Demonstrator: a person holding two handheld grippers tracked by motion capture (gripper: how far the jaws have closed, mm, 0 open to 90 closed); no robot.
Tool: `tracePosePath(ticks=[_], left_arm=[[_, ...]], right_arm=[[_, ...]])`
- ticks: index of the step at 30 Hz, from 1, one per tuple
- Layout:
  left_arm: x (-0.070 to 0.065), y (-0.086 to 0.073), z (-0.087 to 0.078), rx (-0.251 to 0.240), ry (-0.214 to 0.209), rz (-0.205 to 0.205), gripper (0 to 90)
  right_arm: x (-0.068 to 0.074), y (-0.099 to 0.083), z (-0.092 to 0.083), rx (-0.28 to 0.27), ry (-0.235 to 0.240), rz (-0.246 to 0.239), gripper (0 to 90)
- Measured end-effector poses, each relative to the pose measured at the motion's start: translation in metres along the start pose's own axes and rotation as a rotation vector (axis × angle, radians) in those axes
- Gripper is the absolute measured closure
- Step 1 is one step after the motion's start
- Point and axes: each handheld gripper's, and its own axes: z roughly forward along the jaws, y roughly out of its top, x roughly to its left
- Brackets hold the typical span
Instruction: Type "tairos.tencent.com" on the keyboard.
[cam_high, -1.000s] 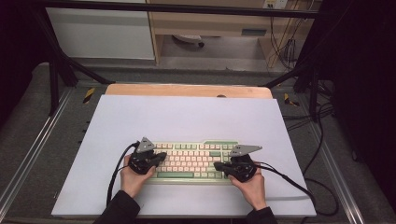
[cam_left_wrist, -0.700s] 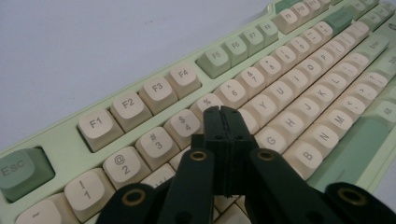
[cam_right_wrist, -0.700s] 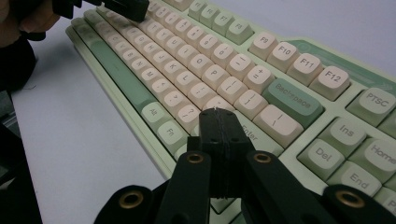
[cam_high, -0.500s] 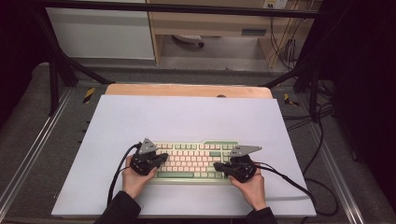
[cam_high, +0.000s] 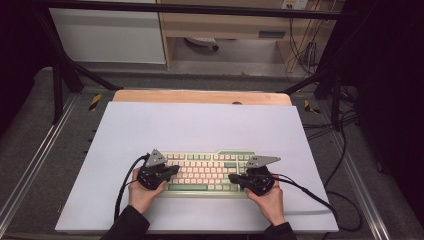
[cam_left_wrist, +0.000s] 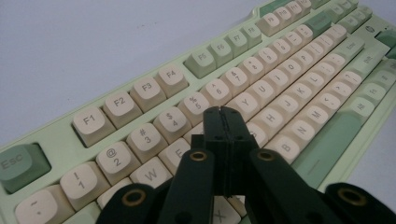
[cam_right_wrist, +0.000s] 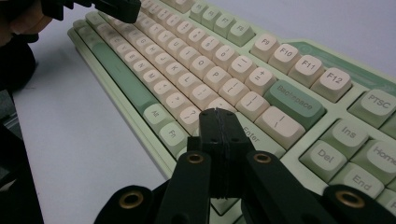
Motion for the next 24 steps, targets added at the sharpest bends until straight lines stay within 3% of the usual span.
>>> tracePosePath(ticks=[16,24], left_arm=[[0.008,-0.012,-0.022,-0.016,0.011,-0.022,90.0],[0.014,-0.021,-0.034,-0.021,0.018,-0.033,90.0]], right_arm=[[0.002,0.003,0.001,-0.008,0.004,0.015,90.0],[0.009,0.014,0.012,-0.005,0.003,0.008,90.0]])
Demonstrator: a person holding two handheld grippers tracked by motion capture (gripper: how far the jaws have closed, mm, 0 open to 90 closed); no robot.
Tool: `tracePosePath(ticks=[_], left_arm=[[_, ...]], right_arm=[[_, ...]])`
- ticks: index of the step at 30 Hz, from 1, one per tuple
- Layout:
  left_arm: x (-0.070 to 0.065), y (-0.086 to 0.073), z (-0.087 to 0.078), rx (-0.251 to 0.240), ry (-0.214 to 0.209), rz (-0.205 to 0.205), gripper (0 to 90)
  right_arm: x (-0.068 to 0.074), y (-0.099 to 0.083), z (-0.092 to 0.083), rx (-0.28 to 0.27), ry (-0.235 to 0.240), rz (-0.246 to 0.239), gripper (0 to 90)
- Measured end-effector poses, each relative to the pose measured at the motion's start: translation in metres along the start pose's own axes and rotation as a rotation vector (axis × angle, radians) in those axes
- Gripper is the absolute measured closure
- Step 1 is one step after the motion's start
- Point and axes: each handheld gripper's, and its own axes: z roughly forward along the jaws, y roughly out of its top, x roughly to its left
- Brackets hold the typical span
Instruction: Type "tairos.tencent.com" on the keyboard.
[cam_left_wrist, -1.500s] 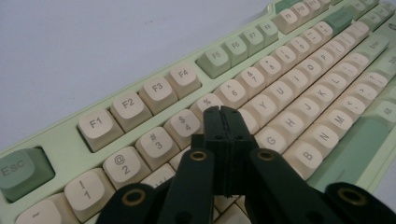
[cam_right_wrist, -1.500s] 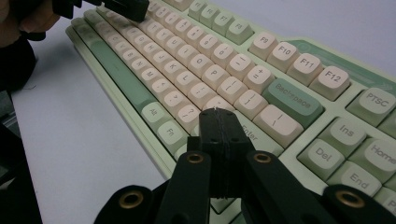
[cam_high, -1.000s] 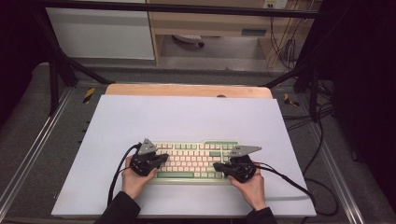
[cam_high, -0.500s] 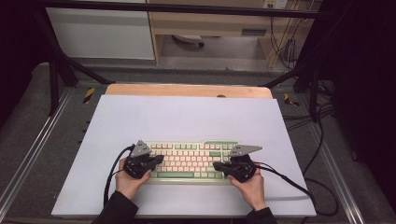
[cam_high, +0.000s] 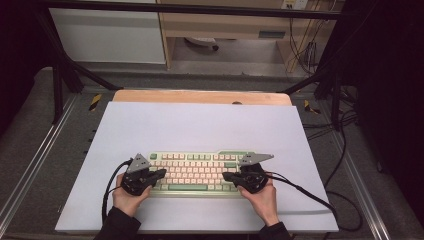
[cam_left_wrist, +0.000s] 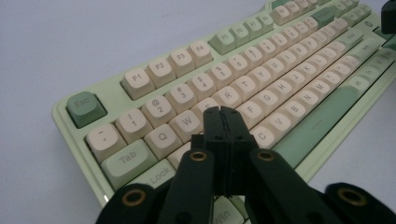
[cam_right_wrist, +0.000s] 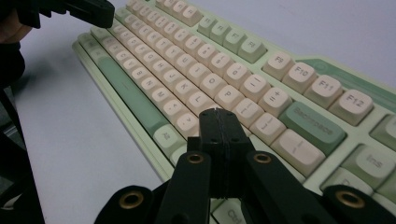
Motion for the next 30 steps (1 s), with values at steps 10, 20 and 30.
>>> tracePosePath(ticks=[10,20,30], left_arm=[[0.006,-0.006,-0.007,-0.003,0.007,-0.008,90.0],[0.009,-0.009,-0.011,-0.008,0.007,-0.015,90.0],[0.011,-0.009,-0.012,-0.012,0.006,-0.018,90.0]], right_arm=[[0.010,0.017,0.021,0.001,-0.011,-0.008,90.0],[0.016,0.030,0.044,0.020,-0.037,-0.023,90.0],[0.011,0.031,0.058,0.031,-0.052,-0.001,90.0]])
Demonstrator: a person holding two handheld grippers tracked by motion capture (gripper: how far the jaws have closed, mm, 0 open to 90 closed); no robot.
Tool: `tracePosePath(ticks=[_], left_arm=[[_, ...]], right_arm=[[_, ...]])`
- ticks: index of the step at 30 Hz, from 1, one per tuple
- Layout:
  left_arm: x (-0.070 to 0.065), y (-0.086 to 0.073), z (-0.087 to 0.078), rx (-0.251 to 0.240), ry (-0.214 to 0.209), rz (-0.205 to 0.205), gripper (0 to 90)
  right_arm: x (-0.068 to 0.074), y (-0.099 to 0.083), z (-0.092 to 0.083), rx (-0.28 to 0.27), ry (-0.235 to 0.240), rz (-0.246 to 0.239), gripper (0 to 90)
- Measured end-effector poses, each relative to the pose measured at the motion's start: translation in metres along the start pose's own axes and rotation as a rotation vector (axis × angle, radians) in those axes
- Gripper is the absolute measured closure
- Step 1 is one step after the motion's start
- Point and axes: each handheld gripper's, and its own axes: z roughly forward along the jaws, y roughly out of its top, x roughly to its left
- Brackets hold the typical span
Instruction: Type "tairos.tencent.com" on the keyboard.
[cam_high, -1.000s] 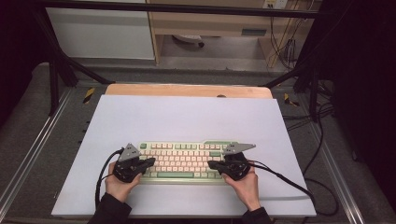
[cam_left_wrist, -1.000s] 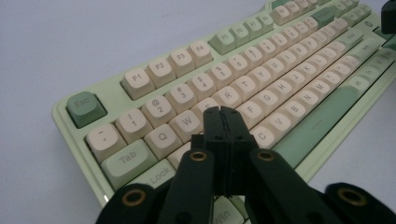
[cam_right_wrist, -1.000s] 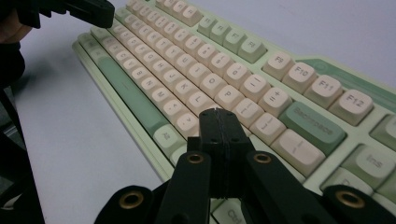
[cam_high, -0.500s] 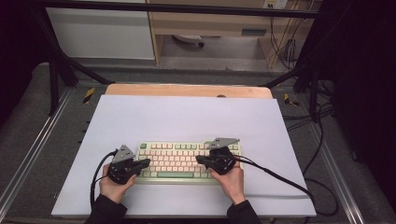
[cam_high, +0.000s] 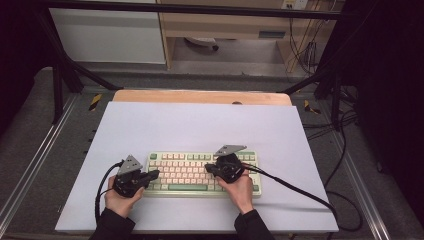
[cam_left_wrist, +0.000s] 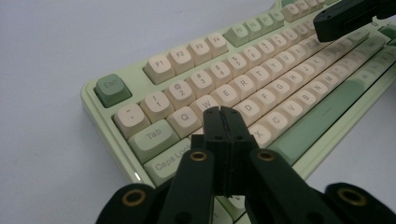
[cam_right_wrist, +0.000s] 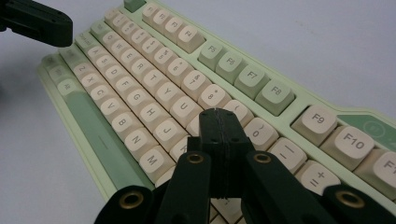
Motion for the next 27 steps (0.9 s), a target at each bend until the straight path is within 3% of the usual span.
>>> tracePosePath(ticks=[19,27], left_arm=[[0.0005,-0.0008,0.0017,0.004,0.000,-0.003,90.0],[0.0005,-0.0007,0.0016,0.000,-0.001,-0.005,90.0]], right_arm=[[-0.0015,-0.0045,0.0097,0.030,-0.010,-0.004,90.0],[0.0001,-0.0022,0.0034,0.013,0.008,-0.003,90.0]])
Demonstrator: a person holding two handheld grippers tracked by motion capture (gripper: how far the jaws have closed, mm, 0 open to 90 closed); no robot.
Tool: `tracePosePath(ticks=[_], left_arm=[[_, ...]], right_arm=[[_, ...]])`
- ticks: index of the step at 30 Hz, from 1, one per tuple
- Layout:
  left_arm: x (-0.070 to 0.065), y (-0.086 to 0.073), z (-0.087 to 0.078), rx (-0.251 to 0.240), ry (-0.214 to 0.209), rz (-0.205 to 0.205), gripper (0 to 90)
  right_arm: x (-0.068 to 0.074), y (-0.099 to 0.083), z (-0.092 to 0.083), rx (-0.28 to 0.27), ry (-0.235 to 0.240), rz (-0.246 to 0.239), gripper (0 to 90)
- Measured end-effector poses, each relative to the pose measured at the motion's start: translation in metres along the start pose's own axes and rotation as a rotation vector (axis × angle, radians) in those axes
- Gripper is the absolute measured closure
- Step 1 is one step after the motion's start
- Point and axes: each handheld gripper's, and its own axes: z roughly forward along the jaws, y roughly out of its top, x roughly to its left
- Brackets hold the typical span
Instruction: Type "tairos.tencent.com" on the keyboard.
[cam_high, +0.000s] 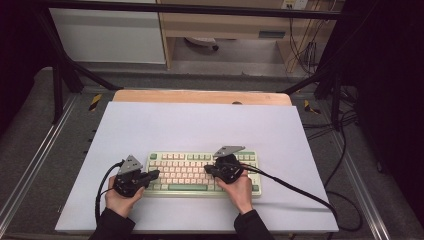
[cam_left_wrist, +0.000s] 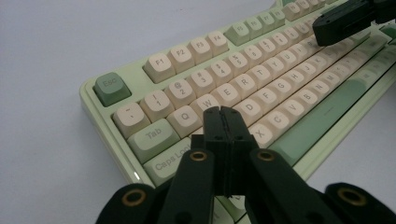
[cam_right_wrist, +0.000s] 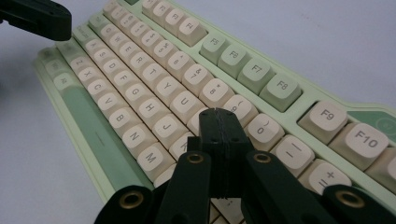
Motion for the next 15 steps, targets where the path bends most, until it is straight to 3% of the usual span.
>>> tracePosePath(ticks=[15], left_arm=[[-0.001,0.001,-0.001,-0.005,0.000,0.002,90.0]], right_arm=[[0.002,0.005,-0.026,0.004,-0.007,-0.041,90.0]])
